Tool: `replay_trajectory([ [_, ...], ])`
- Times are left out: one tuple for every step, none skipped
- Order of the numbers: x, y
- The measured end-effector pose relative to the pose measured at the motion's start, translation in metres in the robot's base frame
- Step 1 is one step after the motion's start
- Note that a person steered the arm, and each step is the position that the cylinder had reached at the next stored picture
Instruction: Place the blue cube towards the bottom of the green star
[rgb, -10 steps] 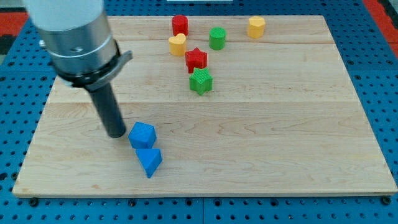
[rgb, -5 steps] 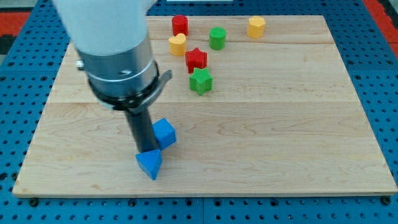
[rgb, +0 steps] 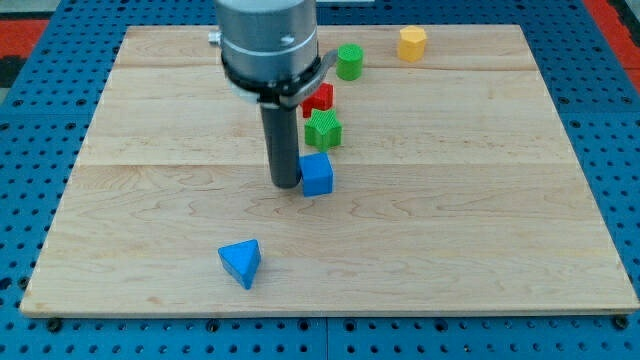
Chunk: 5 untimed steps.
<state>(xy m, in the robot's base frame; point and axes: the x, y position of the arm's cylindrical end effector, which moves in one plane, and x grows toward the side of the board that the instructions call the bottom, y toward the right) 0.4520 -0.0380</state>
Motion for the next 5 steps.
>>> replay_trajectory([
  [-0.016, 0.0],
  [0.011, -0.074],
  [0.047, -0.116],
  [0.095, -0.104],
  [0.127, -0.112],
])
